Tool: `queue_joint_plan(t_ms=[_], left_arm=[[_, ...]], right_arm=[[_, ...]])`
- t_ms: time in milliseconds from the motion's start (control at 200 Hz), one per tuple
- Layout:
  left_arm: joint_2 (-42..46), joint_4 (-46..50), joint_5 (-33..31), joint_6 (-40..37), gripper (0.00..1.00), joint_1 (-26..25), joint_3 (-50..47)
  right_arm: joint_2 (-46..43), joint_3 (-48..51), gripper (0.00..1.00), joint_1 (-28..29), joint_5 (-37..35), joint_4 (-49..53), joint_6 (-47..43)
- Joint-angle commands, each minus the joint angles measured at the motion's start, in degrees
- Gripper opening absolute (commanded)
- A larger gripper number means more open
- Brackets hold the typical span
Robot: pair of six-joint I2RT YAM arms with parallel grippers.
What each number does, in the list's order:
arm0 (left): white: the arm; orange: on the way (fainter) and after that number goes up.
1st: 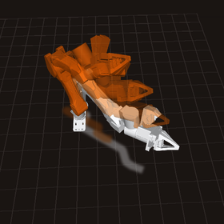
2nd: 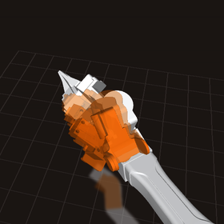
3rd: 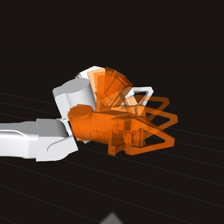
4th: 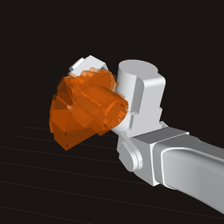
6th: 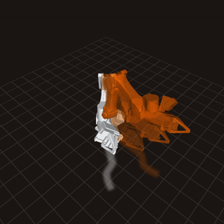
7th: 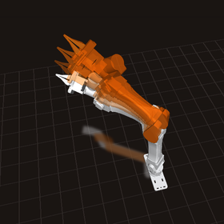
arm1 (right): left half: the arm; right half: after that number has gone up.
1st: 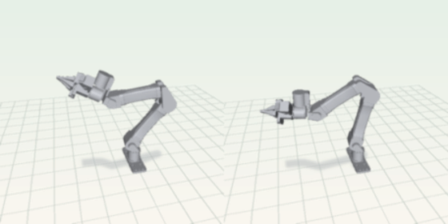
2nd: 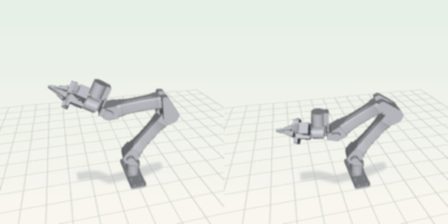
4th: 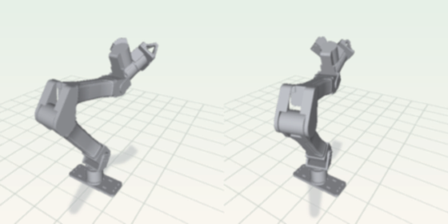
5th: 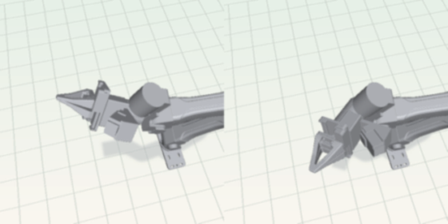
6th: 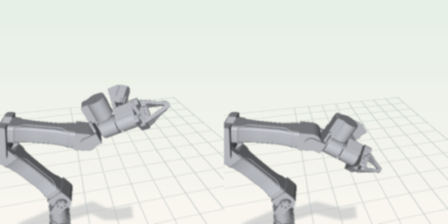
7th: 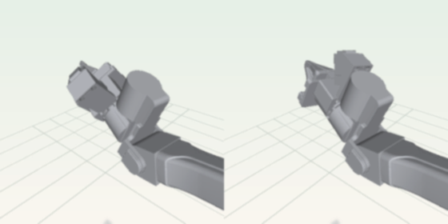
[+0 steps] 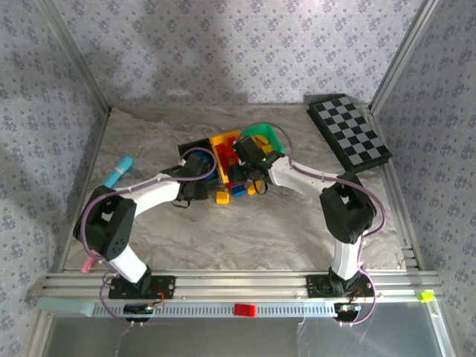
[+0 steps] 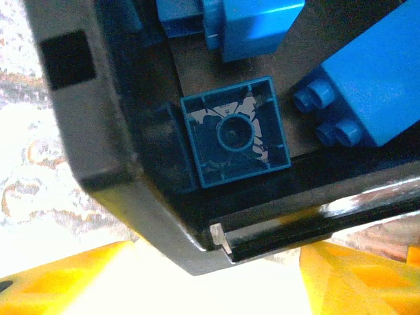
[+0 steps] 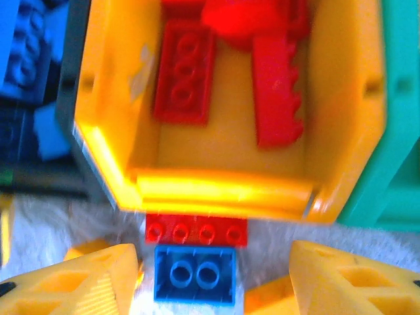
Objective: Sort the legos into containers by color
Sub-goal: Move the container to the top-center of the table, then pick up the lego from the center of the table.
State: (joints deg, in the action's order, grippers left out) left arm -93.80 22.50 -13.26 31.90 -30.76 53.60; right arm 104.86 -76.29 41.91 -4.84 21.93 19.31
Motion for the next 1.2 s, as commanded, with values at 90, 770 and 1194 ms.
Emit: queue_joint_plan(t_ms=[90, 770, 1194], left_arm=[[-3.76, -2.33, 1.65, -2.17, 0.66, 1.75, 4.30], [5.69, 3.75, 1.24, -4.38, 0.68, 2.18, 8.41], [18.06, 4.52, -0.63, -2.73, 0.69, 4.24, 0.34]], right_arm=[[-3.30, 5.07, 0.62, 0.51, 1.61, -0.03, -1.19], [11.62, -9.09, 0.81, 1.34, 1.18, 5.90, -4.54], [17.98, -14.31, 0.75, 2.04, -1.44, 8.30, -4.41]])
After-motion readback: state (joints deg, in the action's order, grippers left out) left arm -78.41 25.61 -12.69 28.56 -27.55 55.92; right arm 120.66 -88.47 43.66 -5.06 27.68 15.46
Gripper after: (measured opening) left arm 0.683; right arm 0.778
